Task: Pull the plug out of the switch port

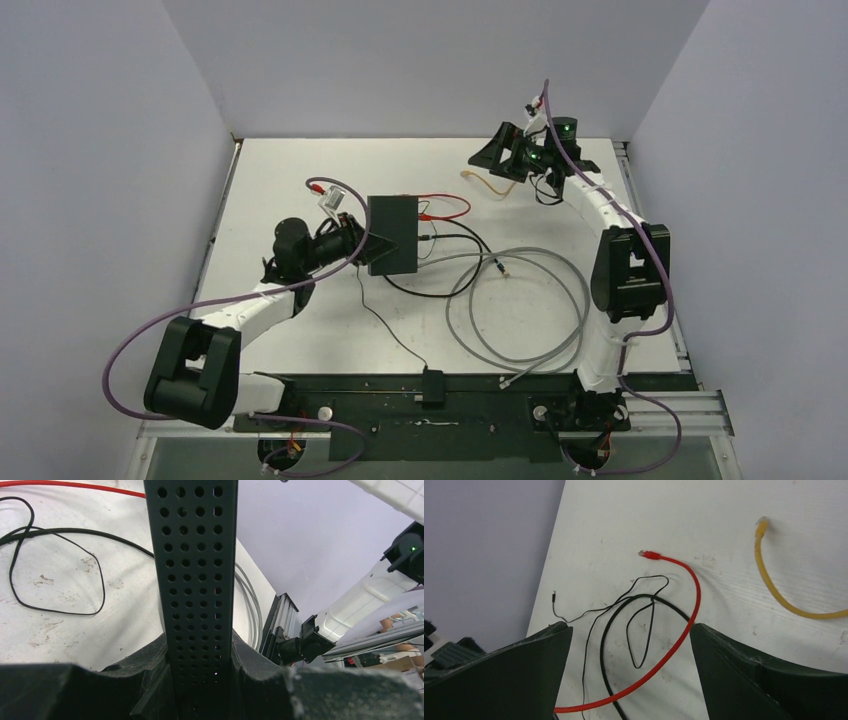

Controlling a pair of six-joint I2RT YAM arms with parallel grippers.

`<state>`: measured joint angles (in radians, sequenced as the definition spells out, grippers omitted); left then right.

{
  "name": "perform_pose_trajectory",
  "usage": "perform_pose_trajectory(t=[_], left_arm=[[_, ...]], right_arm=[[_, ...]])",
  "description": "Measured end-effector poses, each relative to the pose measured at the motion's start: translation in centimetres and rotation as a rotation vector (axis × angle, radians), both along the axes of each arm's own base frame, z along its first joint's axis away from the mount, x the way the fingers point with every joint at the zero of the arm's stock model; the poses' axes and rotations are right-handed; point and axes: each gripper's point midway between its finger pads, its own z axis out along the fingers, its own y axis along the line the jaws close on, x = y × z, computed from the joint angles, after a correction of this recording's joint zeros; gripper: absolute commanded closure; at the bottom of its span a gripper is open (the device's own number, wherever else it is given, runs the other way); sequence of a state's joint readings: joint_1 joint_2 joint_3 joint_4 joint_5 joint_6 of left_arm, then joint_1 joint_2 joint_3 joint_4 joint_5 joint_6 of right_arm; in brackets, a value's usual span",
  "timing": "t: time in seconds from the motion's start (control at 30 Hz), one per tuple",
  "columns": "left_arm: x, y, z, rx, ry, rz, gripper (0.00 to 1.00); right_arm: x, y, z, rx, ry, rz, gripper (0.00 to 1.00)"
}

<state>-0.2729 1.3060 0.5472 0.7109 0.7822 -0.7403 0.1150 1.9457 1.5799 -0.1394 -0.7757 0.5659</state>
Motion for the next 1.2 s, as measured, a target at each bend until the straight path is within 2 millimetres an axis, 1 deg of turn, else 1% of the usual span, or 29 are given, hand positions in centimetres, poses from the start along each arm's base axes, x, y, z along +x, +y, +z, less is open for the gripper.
perform_pose_trajectory(t=[0.13,0.33,0.4,0.57,0.73,0.83,0.97,1.2], left_arm=[[0.3,-0.3,-0.1,-0.032,0.029,-0.009,1.0],[0.4,-1.1,0.2,-0.103,0.069,-0.06,1.0],[0.3,-1.3,0.6,-0.133,0.072,-0.085,1.0],[-0.3,-1.9,1.9,-0.211,0.061,-0.158,1.0],[-1.0,-2.0,3.0,-0.248,0.032,-0.203,1.0],[-1.2,-2.0,3.6,-0.255,0.011,-0.219,1.0],[-1.4,-2.0,3.9,-0.256,-0.001,-0.23,1.0],[-1.5,-2.0,3.9,-0.257,0.003,-0.234,1.0]], right_arm=[[-2.6,0.9,1.8,0.053,-0.033,0.057,0.07],[-6.6,2.5,2.9,0.124,-0.046,0.15,0.03],[-7.7,3.3,3.2,0.144,-0.052,0.194,0.03],[-10.4,6.3,4.2,0.185,-0.071,0.325,0.02],[-12.7,8.4,5.5,0.212,-0.094,0.428,0.02],[-13.7,9.0,6.1,0.223,-0.104,0.47,0.03],[-14.4,9.1,6.4,0.232,-0.109,0.5,0.03],[-15.4,9.3,5.8,0.236,-0.094,0.54,0.03]])
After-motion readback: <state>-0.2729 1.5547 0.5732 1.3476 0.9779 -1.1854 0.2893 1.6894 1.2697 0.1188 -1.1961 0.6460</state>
